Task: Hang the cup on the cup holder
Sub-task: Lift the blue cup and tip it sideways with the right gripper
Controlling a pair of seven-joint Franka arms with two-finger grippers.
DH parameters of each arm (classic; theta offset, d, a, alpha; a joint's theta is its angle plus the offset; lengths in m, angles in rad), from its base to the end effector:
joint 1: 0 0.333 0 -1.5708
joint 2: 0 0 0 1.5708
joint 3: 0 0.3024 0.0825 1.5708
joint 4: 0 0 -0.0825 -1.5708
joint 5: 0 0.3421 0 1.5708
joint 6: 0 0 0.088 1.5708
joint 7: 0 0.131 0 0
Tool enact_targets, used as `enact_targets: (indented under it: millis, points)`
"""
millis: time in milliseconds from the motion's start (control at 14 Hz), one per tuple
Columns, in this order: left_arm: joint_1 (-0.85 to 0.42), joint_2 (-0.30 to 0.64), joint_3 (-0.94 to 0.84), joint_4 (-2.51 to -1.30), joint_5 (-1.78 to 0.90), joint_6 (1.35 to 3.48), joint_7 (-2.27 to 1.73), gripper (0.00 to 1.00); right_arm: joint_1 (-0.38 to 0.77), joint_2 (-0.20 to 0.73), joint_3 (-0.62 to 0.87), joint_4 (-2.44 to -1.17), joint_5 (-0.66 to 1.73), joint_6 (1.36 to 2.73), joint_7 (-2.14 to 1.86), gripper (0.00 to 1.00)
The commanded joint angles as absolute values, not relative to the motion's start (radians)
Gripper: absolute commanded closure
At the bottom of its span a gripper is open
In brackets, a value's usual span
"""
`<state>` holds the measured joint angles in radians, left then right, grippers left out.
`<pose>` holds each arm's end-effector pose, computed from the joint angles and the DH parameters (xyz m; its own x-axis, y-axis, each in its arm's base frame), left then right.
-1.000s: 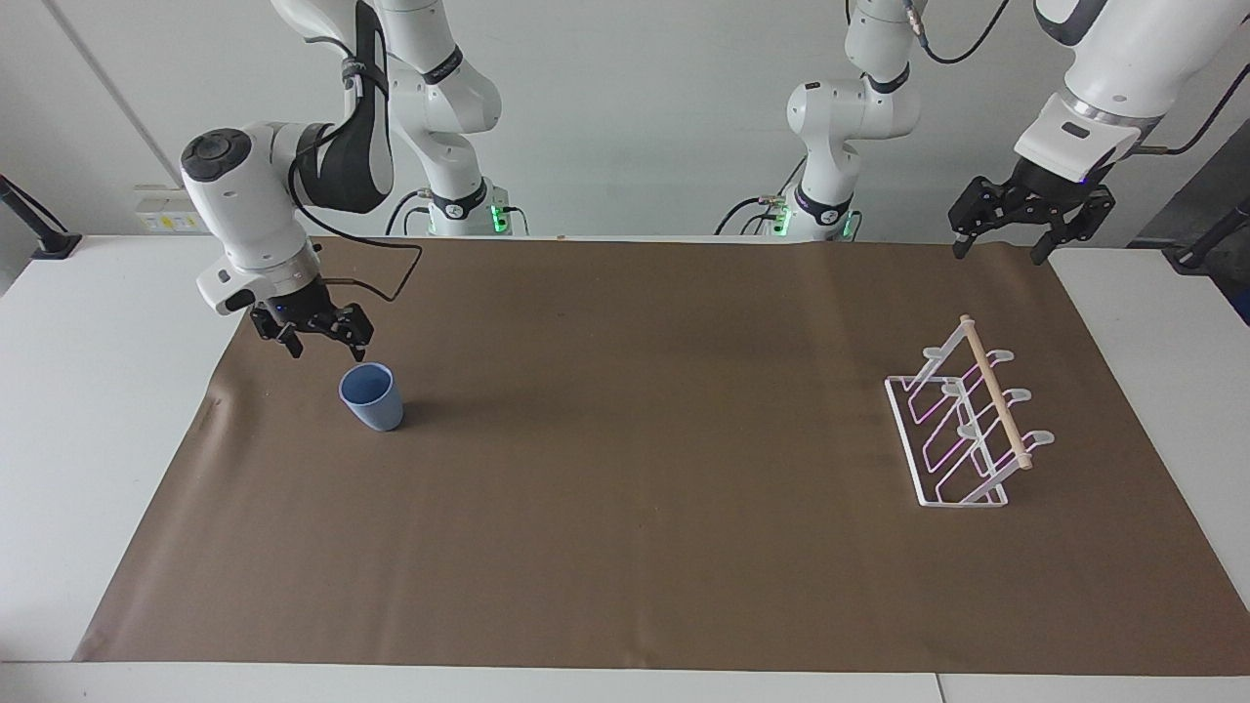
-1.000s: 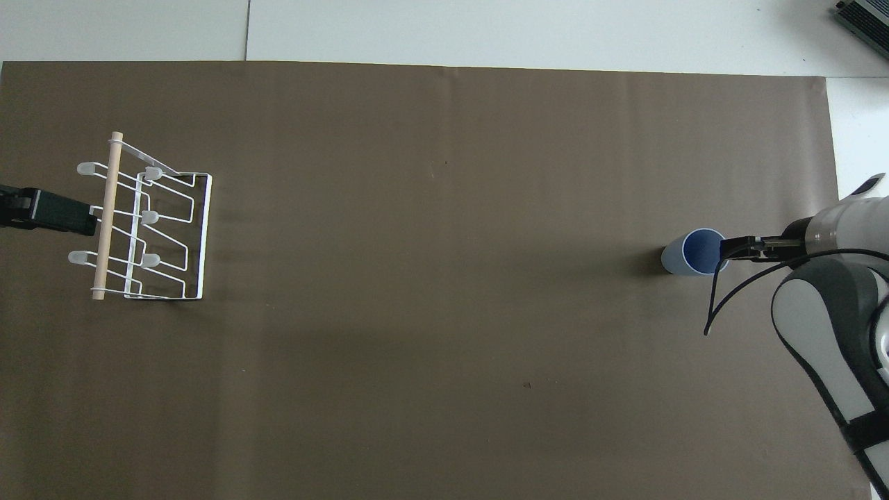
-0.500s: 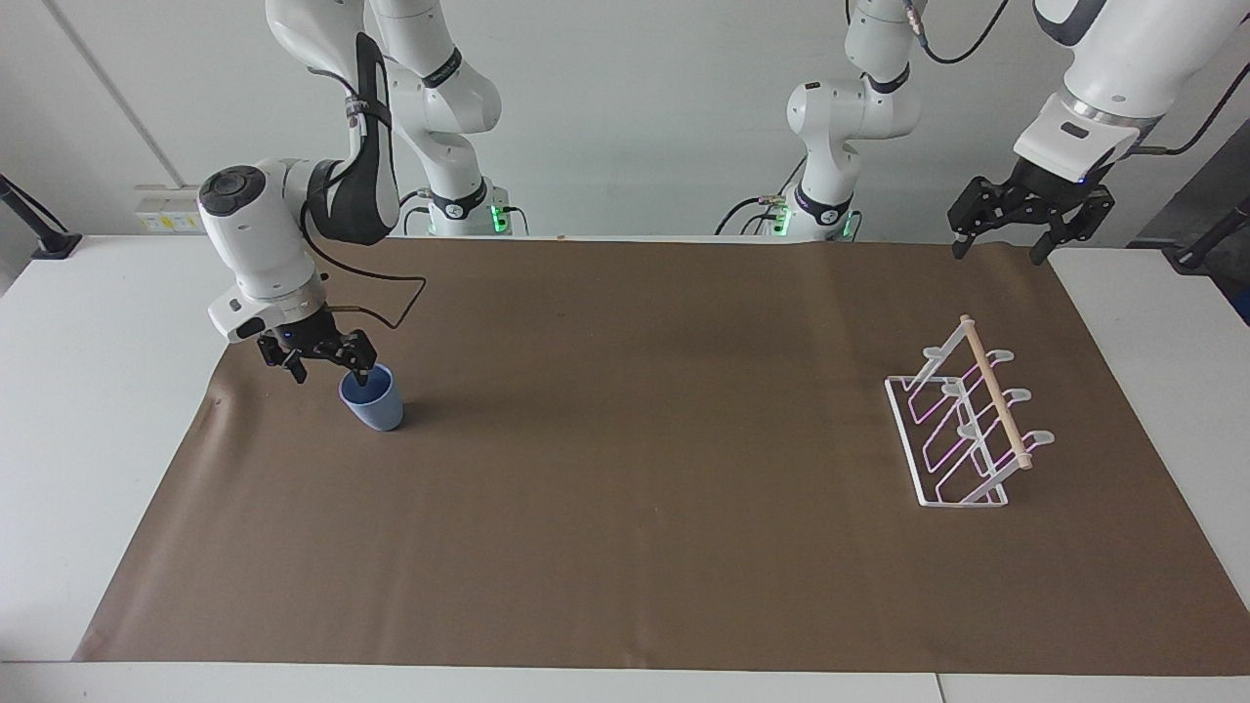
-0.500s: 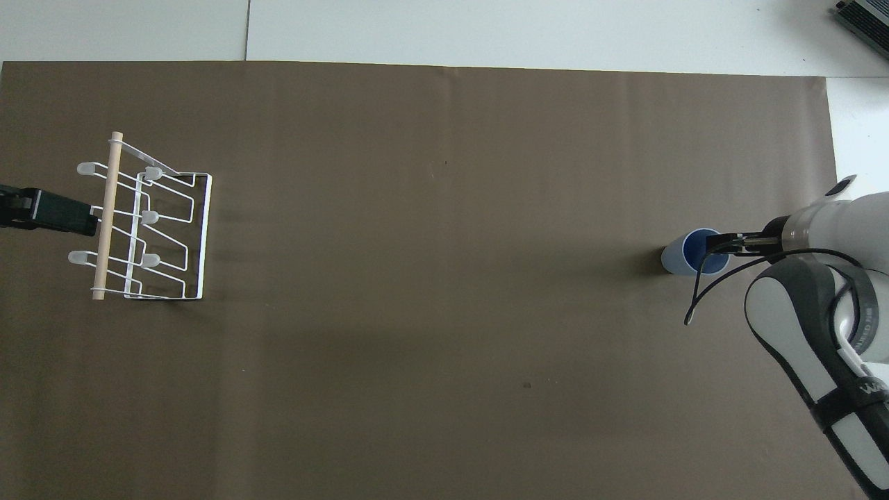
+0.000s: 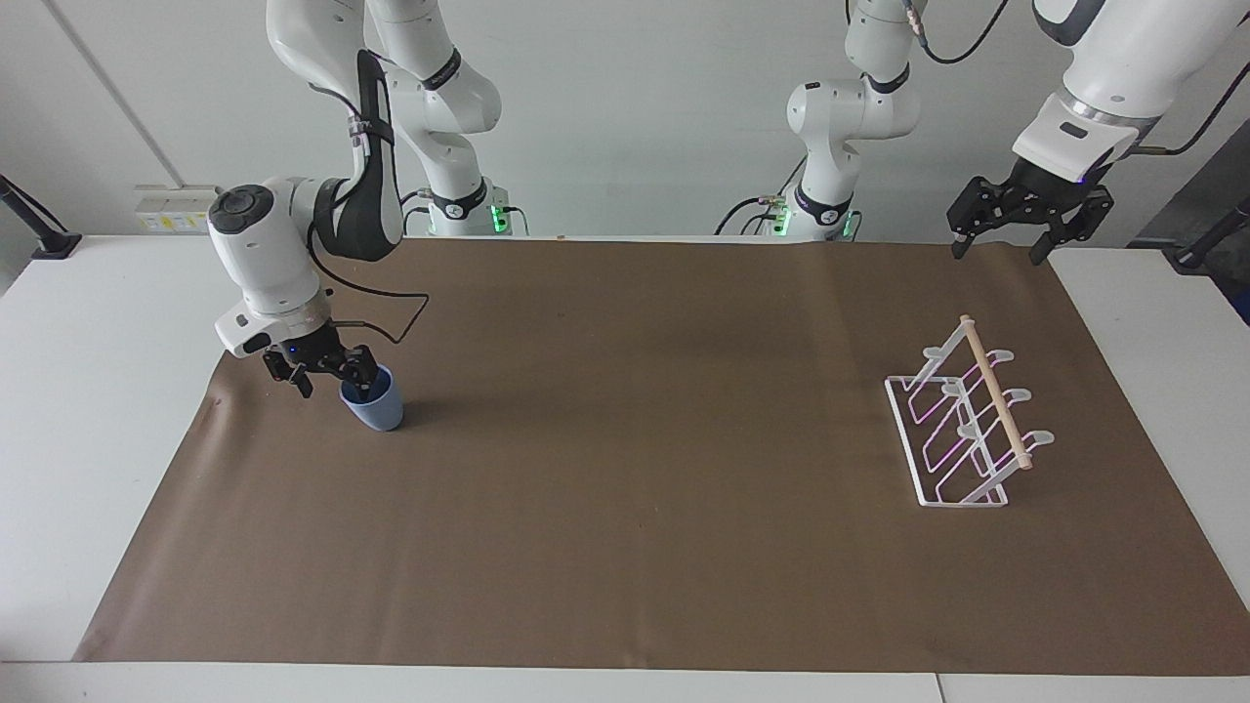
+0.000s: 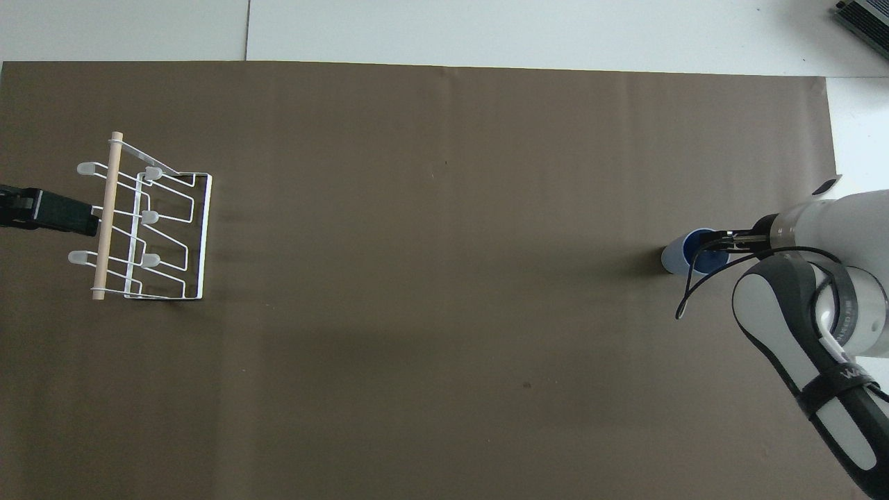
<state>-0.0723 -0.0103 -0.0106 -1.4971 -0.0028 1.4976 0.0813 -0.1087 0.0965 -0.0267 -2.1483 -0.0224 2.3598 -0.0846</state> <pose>0.5010 -0.0420 0.6171 0.9865 -0.1637 0.0110 -0.1637 -0.9865 0.0018 0.5275 -0.0724 0.3570 0.9931 -0.0336 0.1125 -0.0372 -0.9989 0.0297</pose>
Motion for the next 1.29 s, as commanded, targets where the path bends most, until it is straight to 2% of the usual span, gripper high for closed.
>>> enact_targets:
  millis: [0, 71, 714, 1000, 1214]
  points:
    - [-0.078, -0.037, -0.009, -1.529, -0.008, 1.516, 0.092, 0.0, -0.112, 0.103, -0.023, -2.161, 0.0, 2.379, -0.114, 0.67]
    - [-0.078, -0.037, -0.009, -1.535, -0.008, 1.516, 0.092, 0.0, -0.112, 0.104, -0.023, -2.161, 0.002, 2.379, -0.107, 0.98]
    - [-0.078, -0.038, -0.009, -1.539, -0.008, 1.517, 0.092, 0.0, -0.094, 0.104, -0.023, -2.138, 0.061, 2.346, -0.106, 1.0]
    - [-0.077, -0.041, -0.008, -1.539, -0.008, 1.505, 0.08, 0.0, -0.048, 0.072, -0.021, -1.973, 0.063, 2.128, -0.106, 1.0]
    - [-0.066, -0.041, -0.008, -1.539, -0.008, 1.505, 0.081, 0.0, 0.0, 0.052, -0.018, -1.893, 0.066, 2.062, -0.101, 1.0]
